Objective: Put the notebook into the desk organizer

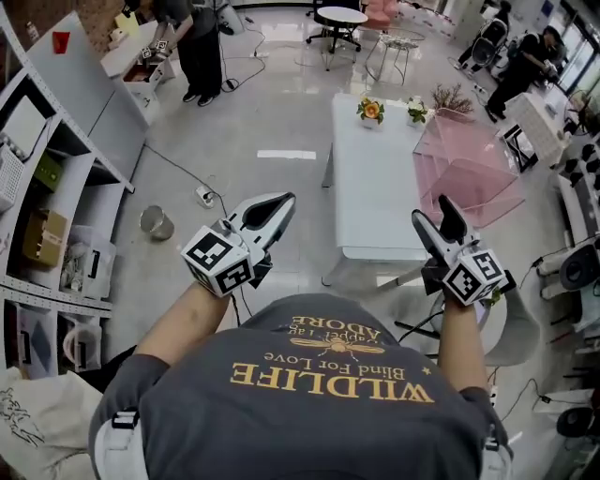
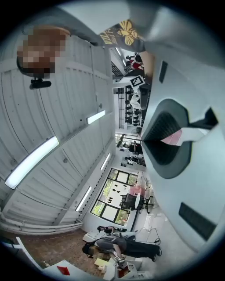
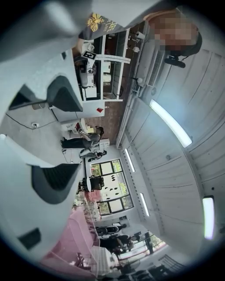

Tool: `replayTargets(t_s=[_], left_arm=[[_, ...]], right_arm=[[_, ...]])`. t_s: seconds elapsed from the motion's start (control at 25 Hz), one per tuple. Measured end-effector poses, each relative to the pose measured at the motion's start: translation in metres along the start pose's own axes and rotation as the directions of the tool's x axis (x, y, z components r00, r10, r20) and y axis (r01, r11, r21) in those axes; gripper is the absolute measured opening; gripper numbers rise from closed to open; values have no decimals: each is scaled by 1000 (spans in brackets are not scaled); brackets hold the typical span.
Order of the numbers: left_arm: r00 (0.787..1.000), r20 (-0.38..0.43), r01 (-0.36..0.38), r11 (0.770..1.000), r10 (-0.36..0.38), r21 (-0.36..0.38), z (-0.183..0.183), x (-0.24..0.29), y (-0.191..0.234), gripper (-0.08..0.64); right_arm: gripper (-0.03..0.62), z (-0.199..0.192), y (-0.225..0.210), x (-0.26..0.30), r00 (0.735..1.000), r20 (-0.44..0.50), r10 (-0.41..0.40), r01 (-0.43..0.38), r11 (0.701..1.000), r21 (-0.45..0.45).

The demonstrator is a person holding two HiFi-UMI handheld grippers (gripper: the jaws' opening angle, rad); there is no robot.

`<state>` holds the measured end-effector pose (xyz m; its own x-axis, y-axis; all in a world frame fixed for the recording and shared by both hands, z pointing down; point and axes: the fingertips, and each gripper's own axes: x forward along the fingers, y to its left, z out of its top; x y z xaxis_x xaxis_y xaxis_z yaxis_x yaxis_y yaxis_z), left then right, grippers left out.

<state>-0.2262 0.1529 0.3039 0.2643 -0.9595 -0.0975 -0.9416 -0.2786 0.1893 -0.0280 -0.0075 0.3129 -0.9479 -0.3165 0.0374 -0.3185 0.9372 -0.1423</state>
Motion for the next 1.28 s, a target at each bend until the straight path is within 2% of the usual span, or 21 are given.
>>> replayTargets(t_s=[0.24,0.52,0.76,0.92,1.08,1.28], left_arm=[[999,4,33,999,-32,-15,-1,17,78,2],[1000,1,24,999,-24,-39,3,33,121,2],[1000,-20,-14,999,13,-36,0,61,128,2],[997,-17,-69,998,69,-14,0,88,134,2],[990,-18,-138,990,138,-31,-8,127,130,2],[988,-29,-153,988,152,-26,-12,169,120,2]], right_arm=[[356,-8,-11,69,999,-8,-41,41,999,3],[356,-3,-25,115,999,-40,-34,34,999,-1],[356,-1,-54,135,999,-48,16,-15,1000,15],[356,-1,-83,152,995,-54,79,-77,996,34],[356,-3,-118,159,986,-78,148,-144,988,47],[356,-10,-138,164,967,-101,234,-227,970,82]])
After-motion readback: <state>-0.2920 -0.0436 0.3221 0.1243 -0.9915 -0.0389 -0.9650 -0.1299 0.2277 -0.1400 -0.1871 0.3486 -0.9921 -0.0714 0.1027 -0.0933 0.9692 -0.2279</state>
